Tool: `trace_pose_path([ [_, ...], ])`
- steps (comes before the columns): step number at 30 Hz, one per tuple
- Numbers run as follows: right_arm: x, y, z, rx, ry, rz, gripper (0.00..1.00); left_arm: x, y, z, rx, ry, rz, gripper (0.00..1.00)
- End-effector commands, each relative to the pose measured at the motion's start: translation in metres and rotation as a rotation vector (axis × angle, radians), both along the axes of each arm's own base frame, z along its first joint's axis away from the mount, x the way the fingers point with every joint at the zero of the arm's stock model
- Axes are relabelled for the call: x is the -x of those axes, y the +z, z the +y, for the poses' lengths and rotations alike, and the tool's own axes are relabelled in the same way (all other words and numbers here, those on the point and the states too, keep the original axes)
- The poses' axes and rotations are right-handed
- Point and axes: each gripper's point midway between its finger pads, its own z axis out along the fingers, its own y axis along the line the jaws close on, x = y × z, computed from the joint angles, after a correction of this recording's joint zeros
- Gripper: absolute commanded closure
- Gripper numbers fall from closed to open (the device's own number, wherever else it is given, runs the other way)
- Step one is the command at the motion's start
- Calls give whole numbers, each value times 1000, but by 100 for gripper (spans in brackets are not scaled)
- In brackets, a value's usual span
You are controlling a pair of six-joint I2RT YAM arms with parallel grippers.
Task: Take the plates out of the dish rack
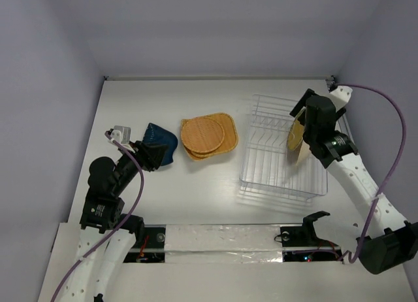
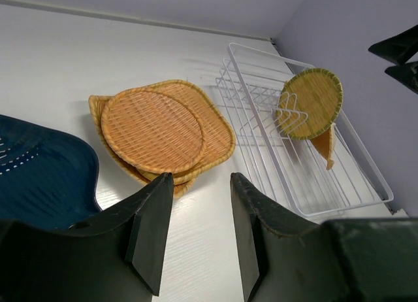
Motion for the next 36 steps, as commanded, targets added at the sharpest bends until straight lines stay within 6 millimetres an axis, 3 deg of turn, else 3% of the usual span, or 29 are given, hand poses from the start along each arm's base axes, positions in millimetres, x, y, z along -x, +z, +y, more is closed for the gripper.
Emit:
trace_pose_path([
  [1, 12, -32, -38, 153, -134, 174, 14, -1, 9, -3, 6, -15, -49, 63],
  [4, 0, -49, -40, 167, -134, 225, 16, 0, 9, -4, 4, -21, -49, 63],
  [6, -9, -67, -34, 168, -99, 264, 20, -1, 9, -4, 4, -21, -47, 63],
  [10, -24, -86, -44, 184, -118, 308, 34, -1, 8, -4, 4, -20, -43, 63],
  [12, -30, -92, -49, 181, -127, 317, 51, -1, 7, -5, 3, -21, -41, 63],
  [16, -43, -97, -53, 189, -125, 322, 70, -2, 6, -5, 3, -20, -34, 63],
  [17, -46, -98, -52, 195, -120, 323, 82, -2, 7, -4, 1, -18, -37, 63],
  [20, -61, -98, -52, 220, -101, 313, 100, -3, 6, -4, 2, -17, -33, 63],
  [24, -85, -86, -60, 314, -123, 266, 100, -4, 5, -3, 2, -6, -26, 63],
  [26, -95, -68, -73, 372, -183, 226, 100, -4, 4, -3, 0, -6, -24, 63],
  [31, -125, -34, -68, 483, -128, 101, 100, -6, 1, -3, -2, -7, -11, 63],
  [36, -122, -34, -62, 513, -101, 118, 100, -7, -1, -4, -5, -12, -1, 63],
])
